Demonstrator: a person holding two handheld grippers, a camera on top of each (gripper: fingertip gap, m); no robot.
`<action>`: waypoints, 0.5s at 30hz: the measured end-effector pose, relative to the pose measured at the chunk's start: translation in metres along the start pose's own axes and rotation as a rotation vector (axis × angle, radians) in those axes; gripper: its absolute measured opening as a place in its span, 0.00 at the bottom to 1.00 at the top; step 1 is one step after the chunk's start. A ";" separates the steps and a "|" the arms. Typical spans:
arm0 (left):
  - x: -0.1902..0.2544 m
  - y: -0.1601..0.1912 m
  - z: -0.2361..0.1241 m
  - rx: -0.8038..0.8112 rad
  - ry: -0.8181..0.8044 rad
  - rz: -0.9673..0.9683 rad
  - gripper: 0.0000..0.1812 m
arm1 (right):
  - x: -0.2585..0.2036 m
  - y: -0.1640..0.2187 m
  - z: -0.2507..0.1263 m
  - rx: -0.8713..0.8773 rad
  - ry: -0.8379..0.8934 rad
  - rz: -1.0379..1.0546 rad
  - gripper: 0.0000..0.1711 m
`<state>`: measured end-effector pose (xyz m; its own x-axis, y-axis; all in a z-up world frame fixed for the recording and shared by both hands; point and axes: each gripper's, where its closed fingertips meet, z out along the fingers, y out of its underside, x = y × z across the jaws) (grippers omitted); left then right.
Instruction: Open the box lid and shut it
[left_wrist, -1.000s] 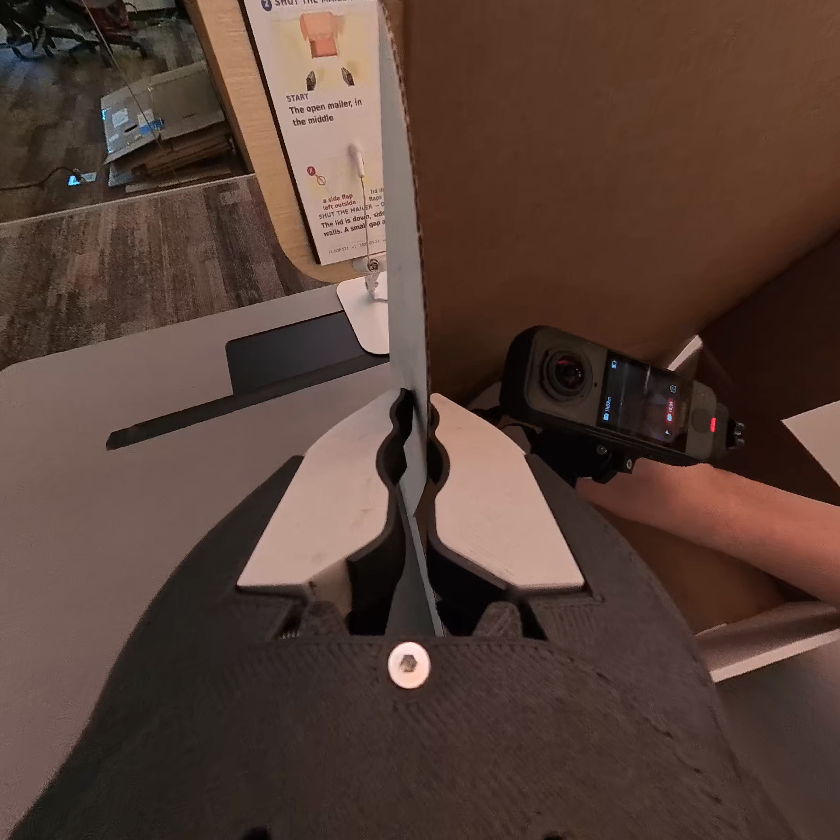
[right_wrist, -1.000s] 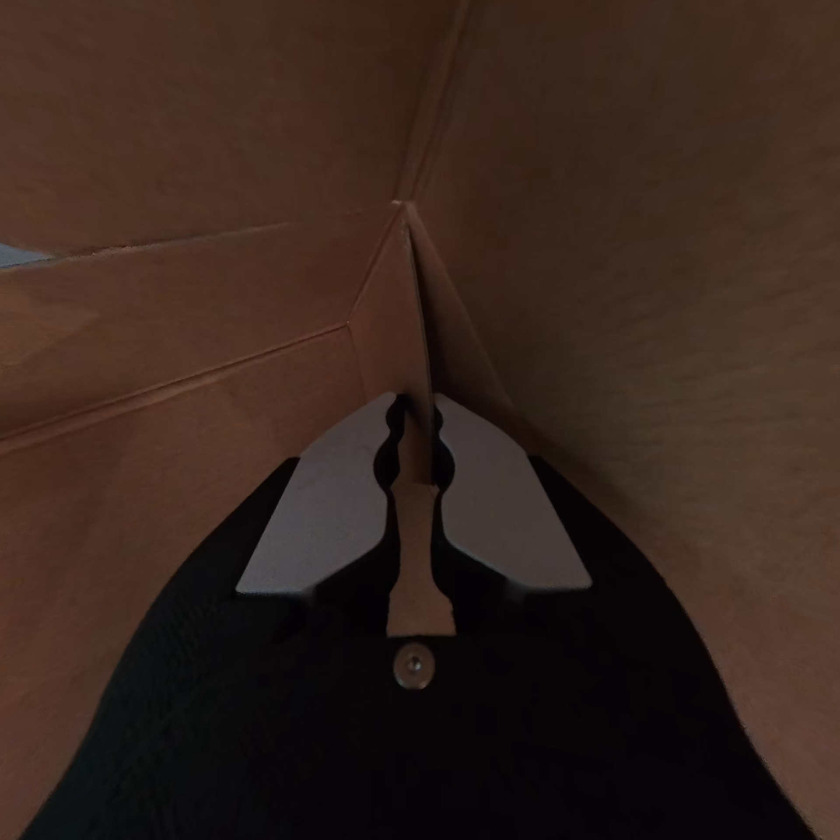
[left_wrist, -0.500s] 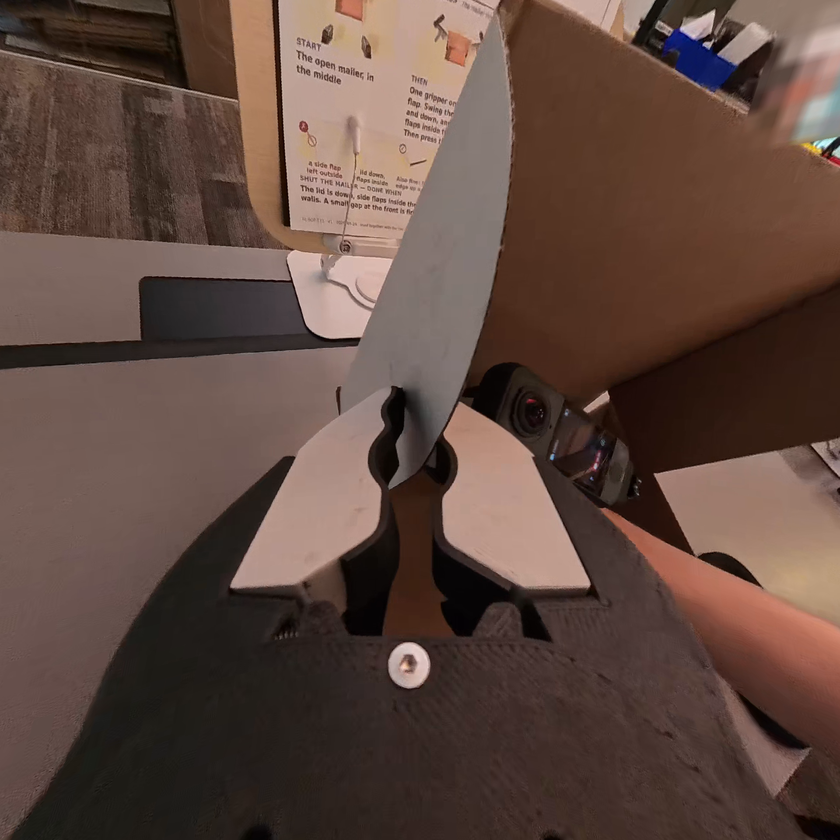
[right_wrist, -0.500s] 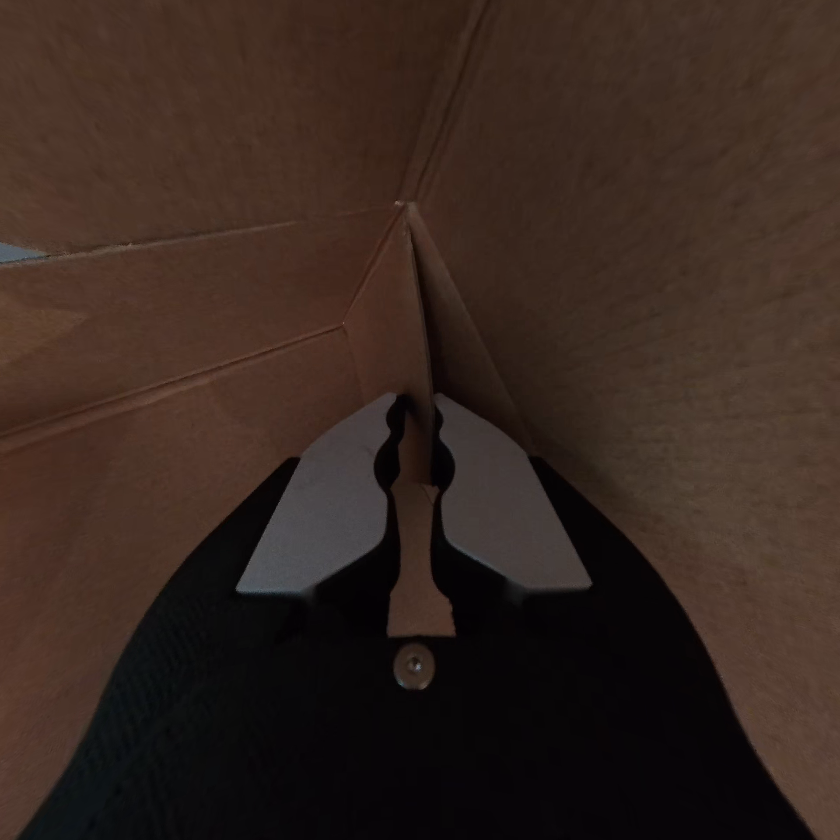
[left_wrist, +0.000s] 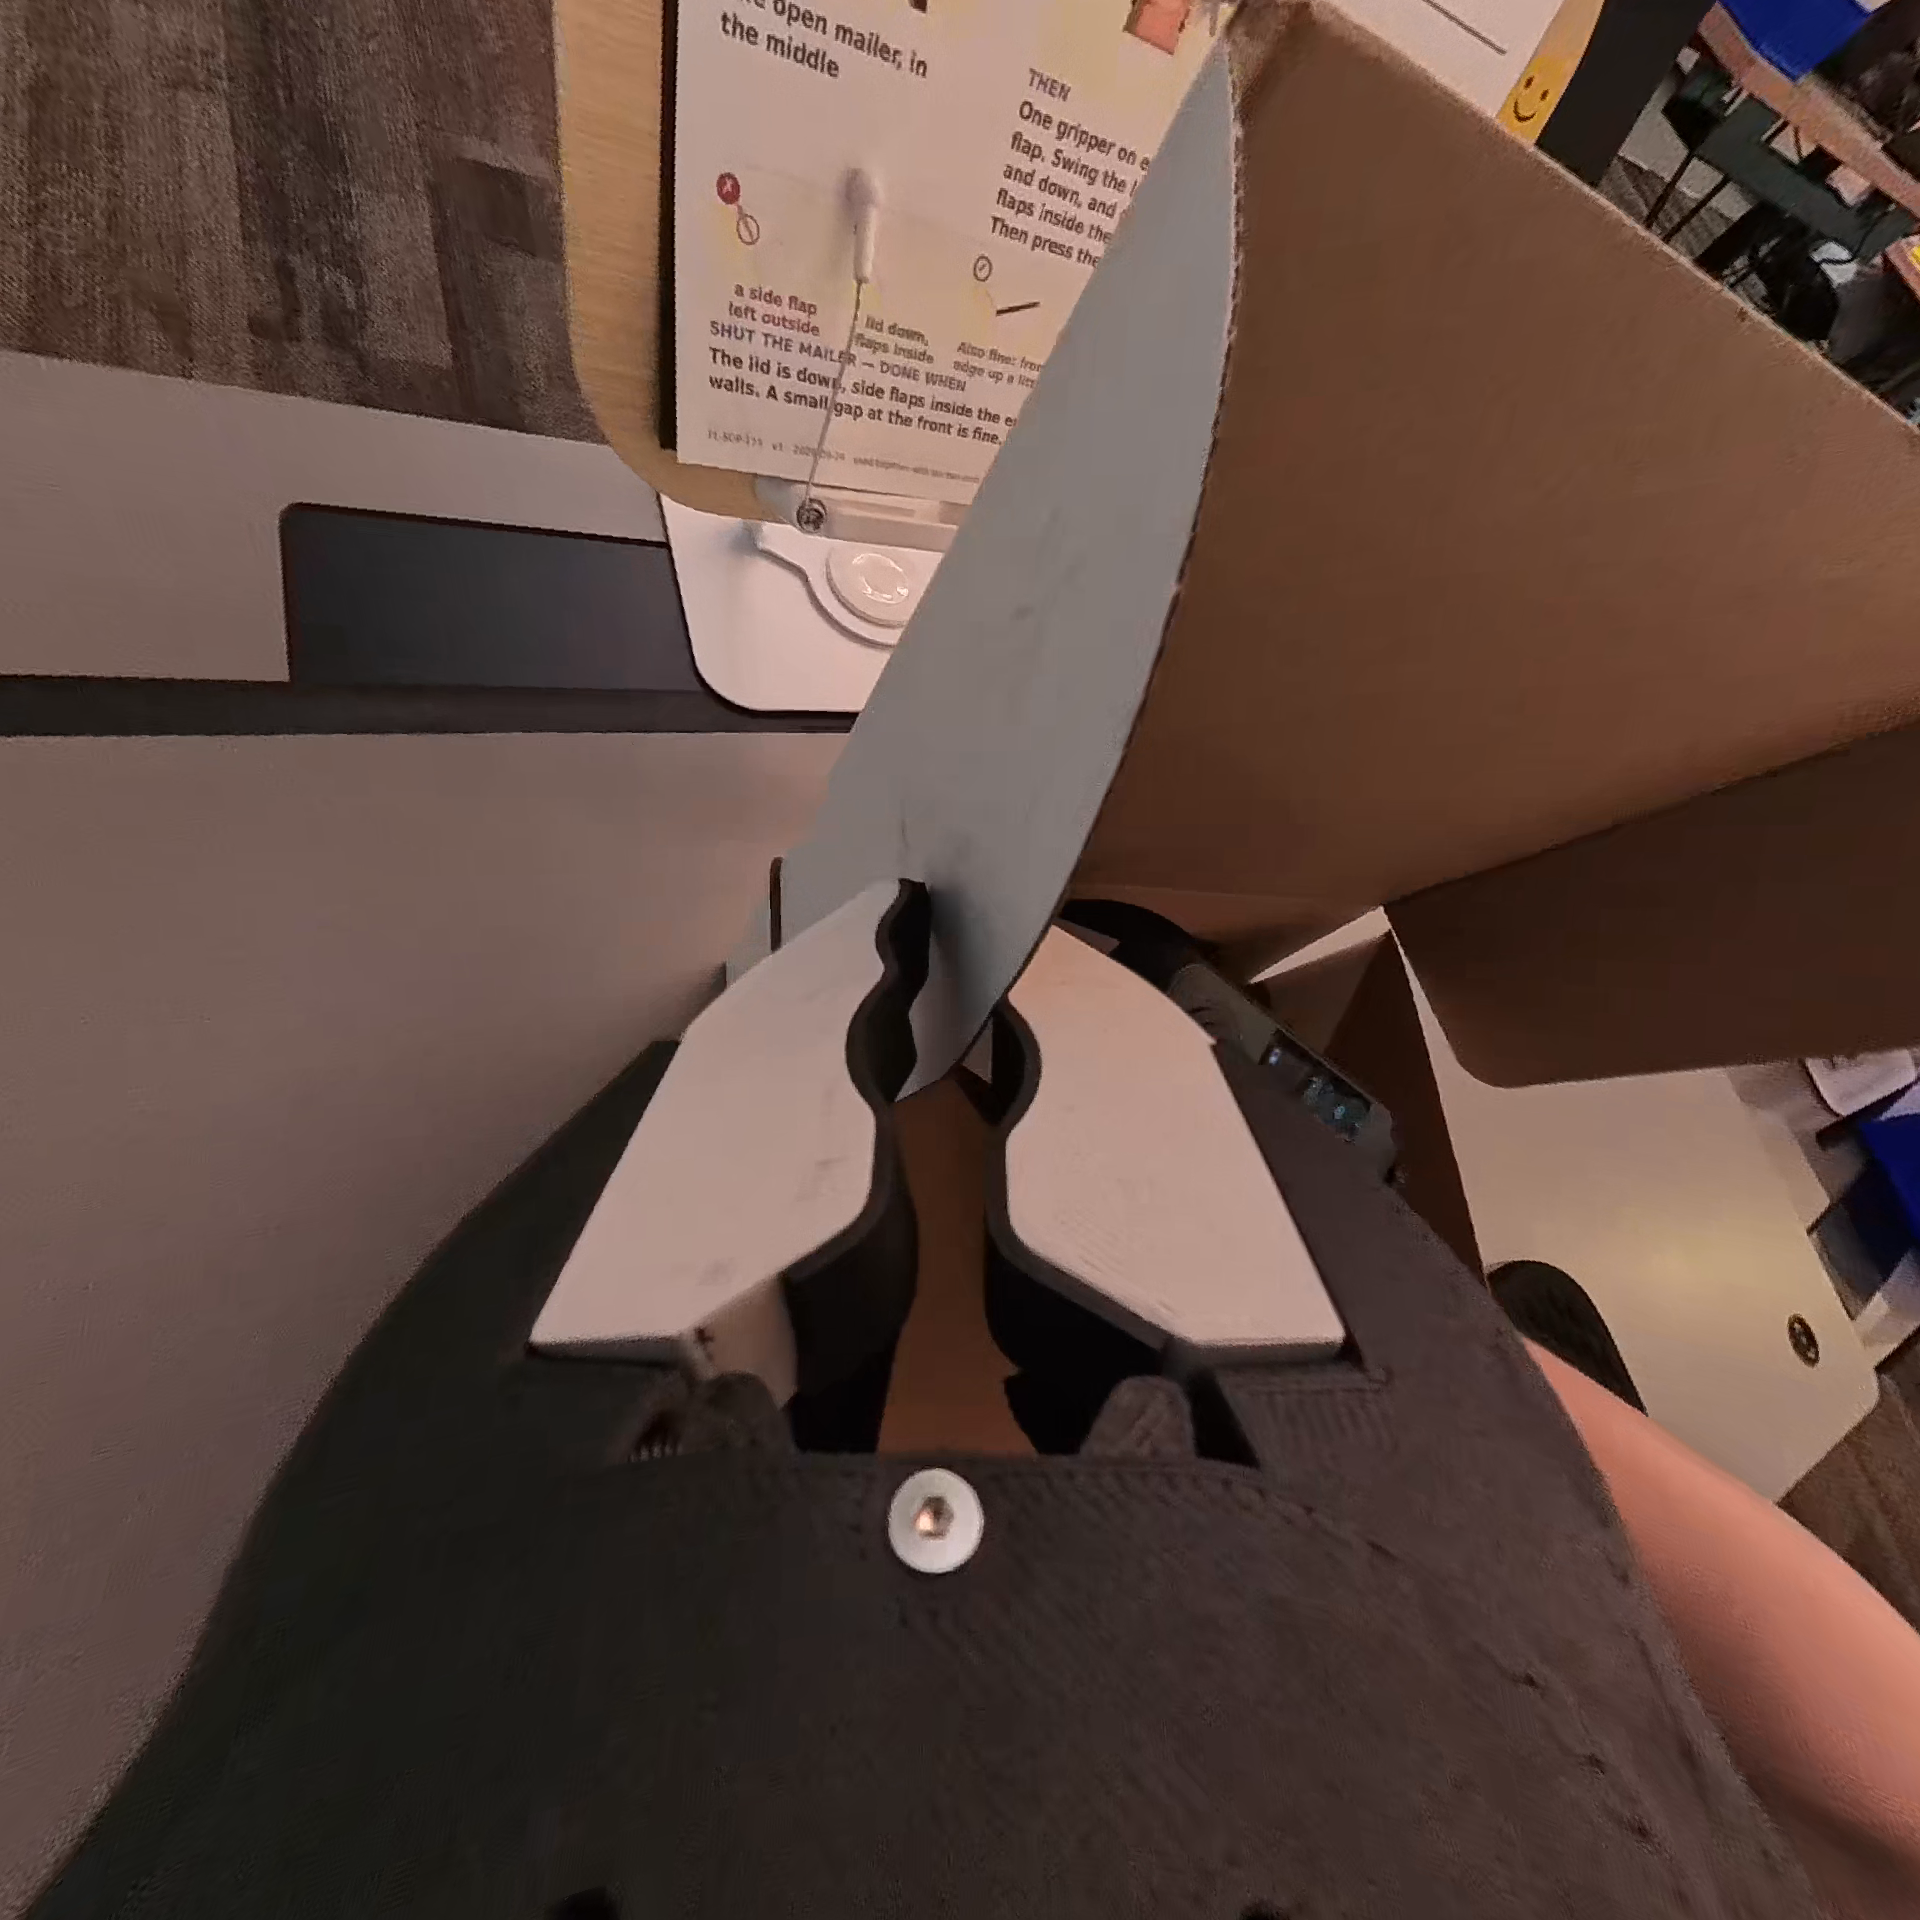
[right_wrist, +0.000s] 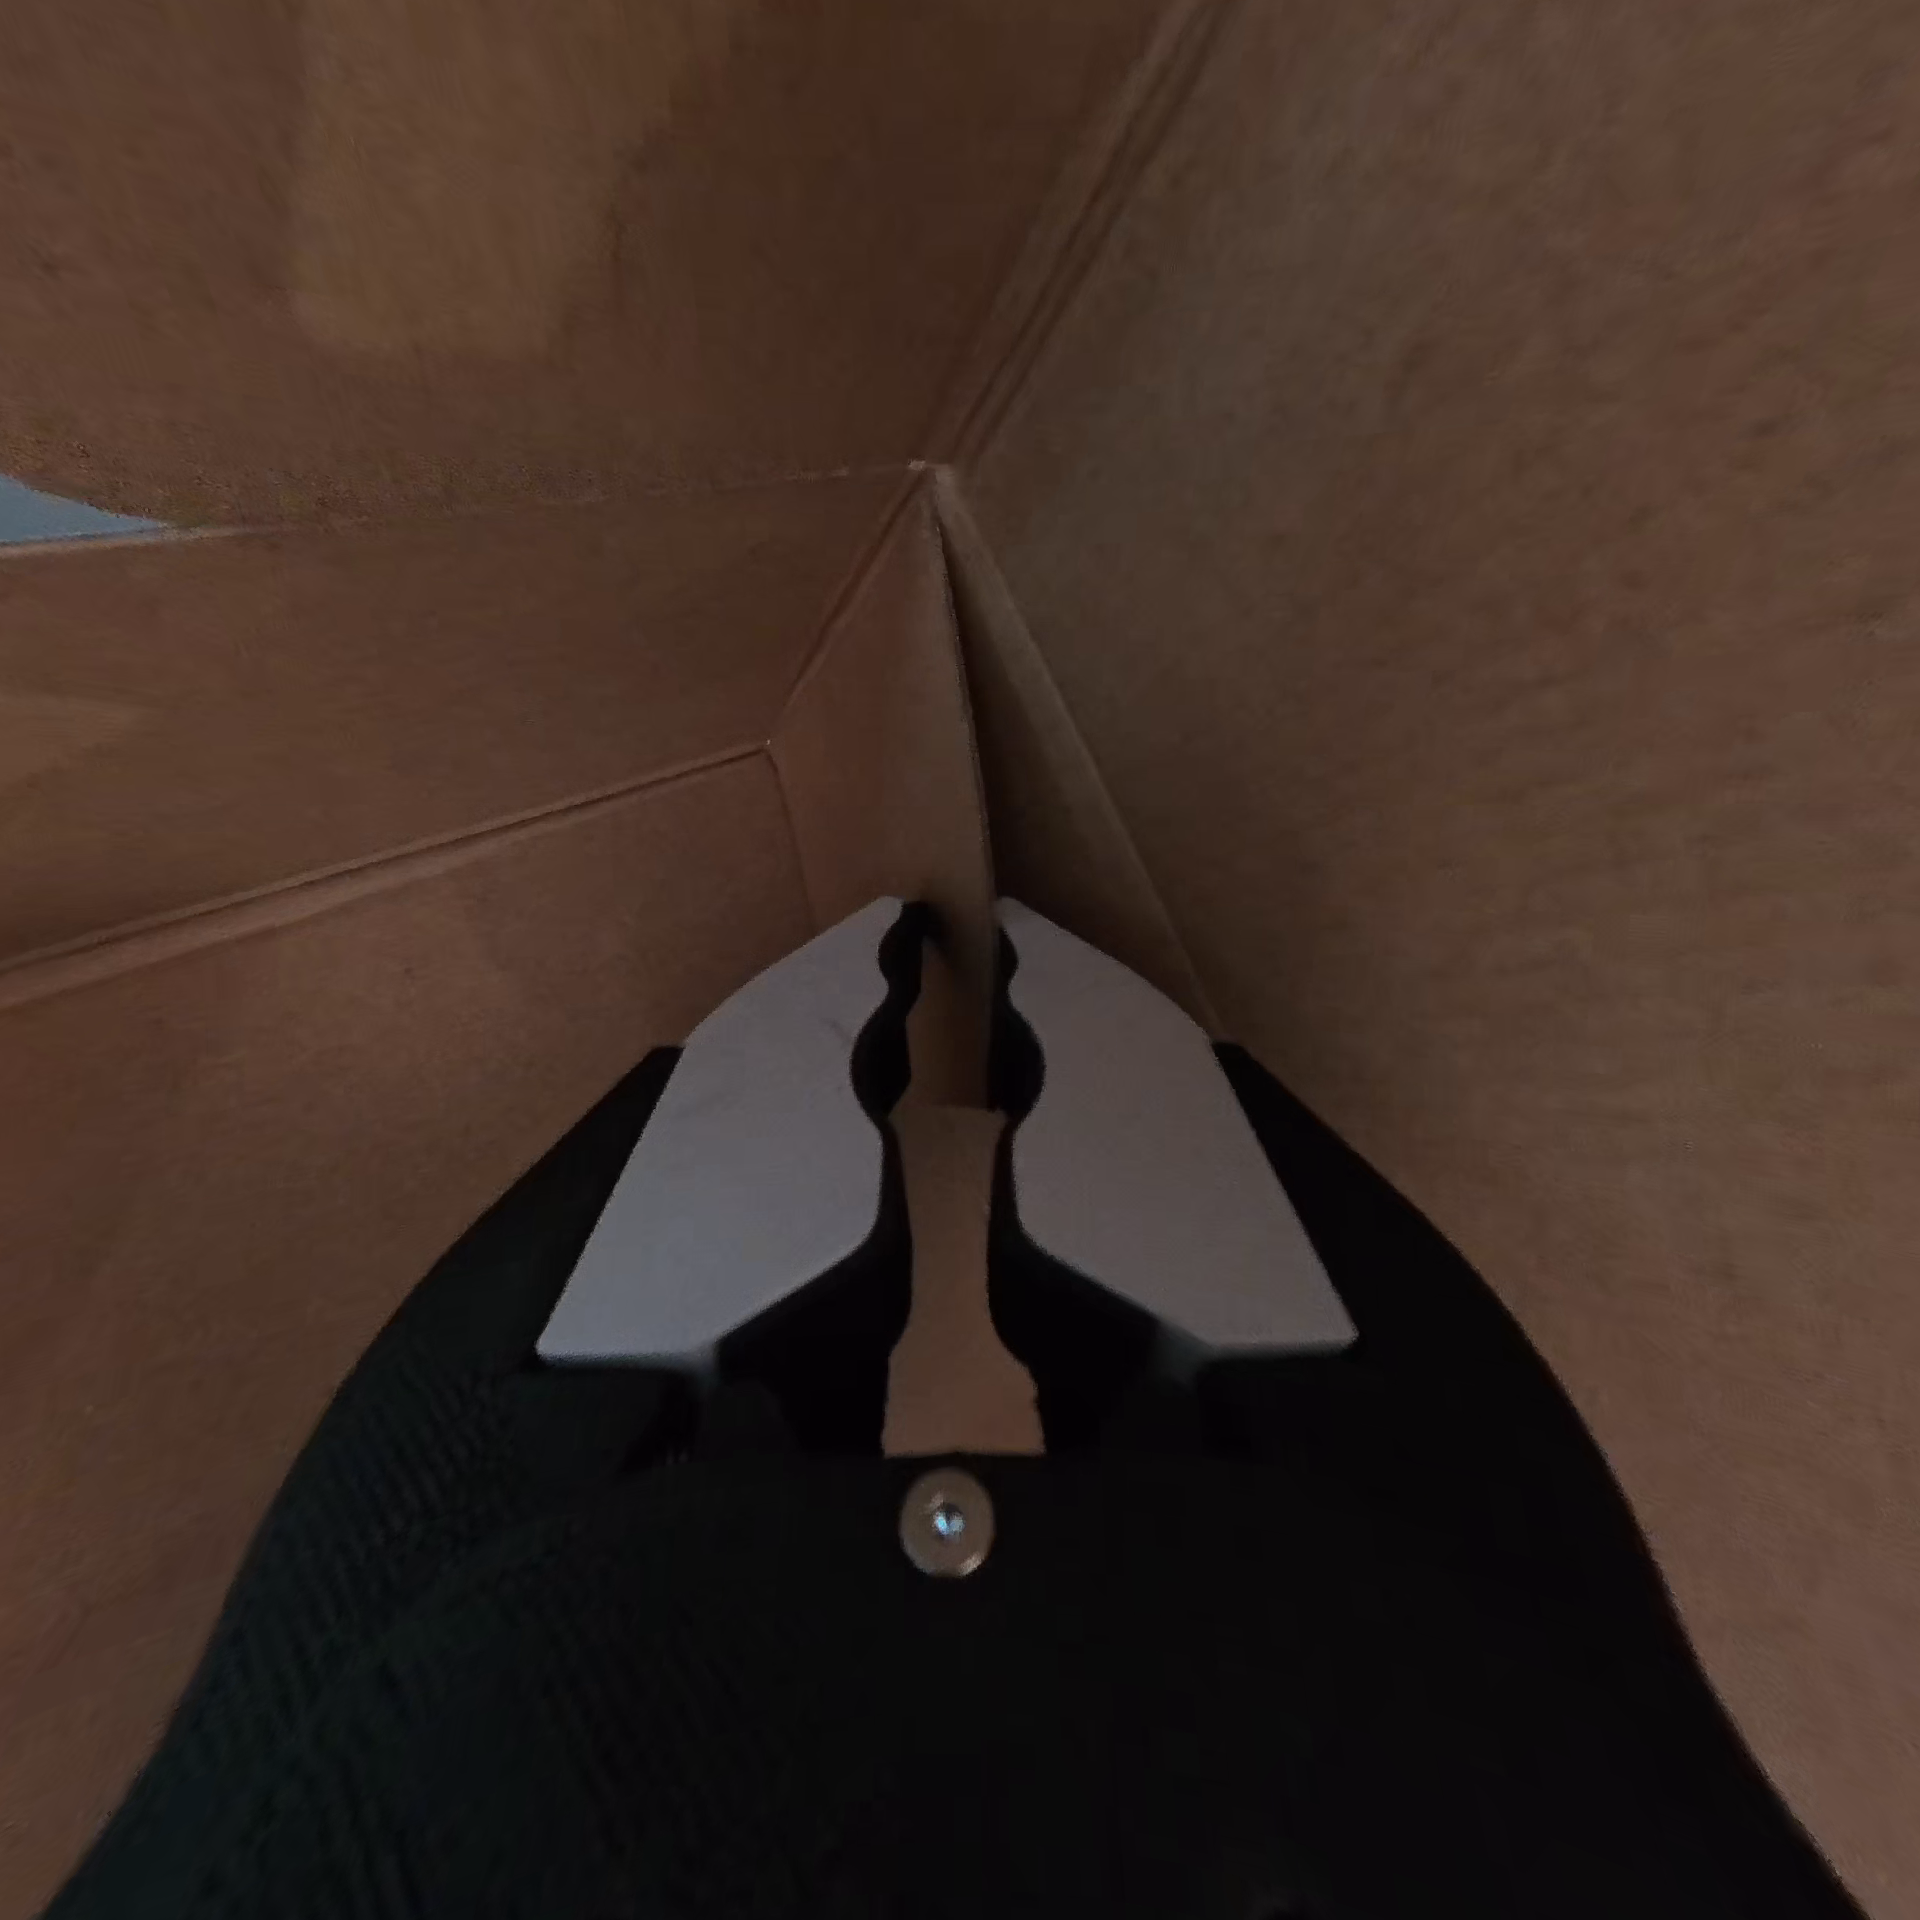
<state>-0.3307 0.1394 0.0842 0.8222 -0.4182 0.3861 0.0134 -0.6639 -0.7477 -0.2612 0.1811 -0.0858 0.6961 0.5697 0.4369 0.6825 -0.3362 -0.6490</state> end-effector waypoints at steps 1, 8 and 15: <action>0.001 0.000 0.000 0.000 0.002 -0.021 0.05 | 0.000 0.000 0.000 0.001 -0.001 0.011 0.06; -0.004 0.009 -0.002 0.088 0.022 -0.086 0.05 | 0.003 0.001 0.001 -0.002 0.011 0.005 0.07; -0.012 0.032 -0.009 0.248 0.104 -0.159 0.05 | 0.007 0.002 0.002 0.003 0.009 0.026 0.08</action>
<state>-0.3454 0.1177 0.0605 0.7361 -0.3910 0.5525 0.2863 -0.5597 -0.7776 -0.2553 0.1859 -0.0849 0.7158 0.5539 0.4253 0.6633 -0.3488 -0.6621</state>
